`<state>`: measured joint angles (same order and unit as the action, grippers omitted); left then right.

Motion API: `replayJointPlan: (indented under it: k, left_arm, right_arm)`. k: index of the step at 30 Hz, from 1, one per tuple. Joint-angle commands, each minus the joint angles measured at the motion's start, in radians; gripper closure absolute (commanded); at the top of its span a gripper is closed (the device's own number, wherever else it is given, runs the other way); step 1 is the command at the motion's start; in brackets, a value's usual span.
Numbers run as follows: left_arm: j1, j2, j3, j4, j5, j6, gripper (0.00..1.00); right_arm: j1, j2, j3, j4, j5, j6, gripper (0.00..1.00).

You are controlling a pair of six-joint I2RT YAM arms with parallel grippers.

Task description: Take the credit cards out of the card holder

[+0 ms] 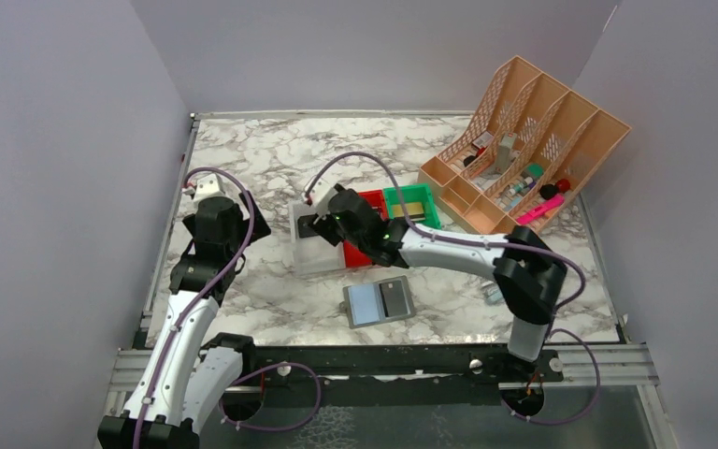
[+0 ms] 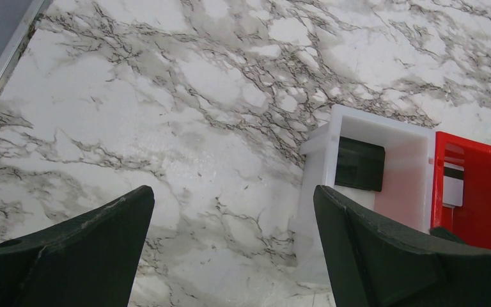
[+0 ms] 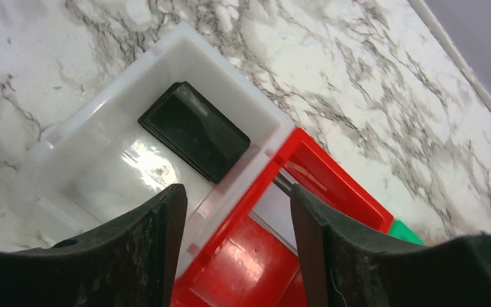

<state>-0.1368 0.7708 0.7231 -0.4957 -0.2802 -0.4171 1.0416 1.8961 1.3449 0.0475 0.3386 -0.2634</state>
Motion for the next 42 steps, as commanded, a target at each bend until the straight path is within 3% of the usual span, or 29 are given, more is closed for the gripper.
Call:
replayJointPlan:
  k: [1, 7, 12, 16, 20, 23, 29, 34, 37, 42]
  left_arm:
    - [0.008, -0.011, -0.011, 0.022, 0.022, 0.011, 0.01]
    - [0.008, -0.005, -0.015, 0.059, 0.173, 0.064, 0.01]
    - [0.008, 0.029, -0.019, 0.087, 0.356, 0.094, 0.01]
    - [0.004, 0.041, -0.053, 0.136, 0.56, 0.032, 0.08]
    - [-0.045, 0.032, -0.088, 0.181, 0.684, -0.038, 0.08]
    - [-0.129, 0.031, -0.089, 0.182, 0.688, -0.058, 0.1]
    - [-0.371, 0.076, -0.091, 0.225, 0.554, -0.14, 0.14]
    - [-0.532, 0.164, -0.09, 0.251, 0.491, -0.178, 0.24]
    - [-0.623, 0.173, -0.119, 0.287, 0.439, -0.235, 0.28]
    - [-0.778, 0.237, -0.154, 0.395, 0.368, -0.286, 0.3]
  right_arm:
    - [0.004, -0.212, -0.161, 0.146, 0.103, 0.252, 0.32]
    - [0.003, -0.496, -0.471, 0.064, 0.272, 0.581, 0.13]
    - [0.005, -0.738, -0.669, -0.059, 0.262, 0.895, 0.1]
    - [0.005, -0.903, -0.798, -0.045, 0.163, 0.879, 0.03]
    - [0.003, -0.995, -0.789, -0.262, 0.195, 0.968, 0.02]
    - [0.004, -1.031, -0.785, -0.353, 0.164, 0.971, 0.02]
    - [0.003, -1.011, -0.751, -0.437, 0.095, 1.034, 0.05]
    - [0.005, -0.966, -0.706, -0.484, 0.096, 1.069, 0.15]
    - [0.004, -0.982, -0.717, -0.56, 0.237, 1.238, 0.27]
    - [0.004, -1.095, -0.831, -0.342, 0.172, 1.139, 0.28]
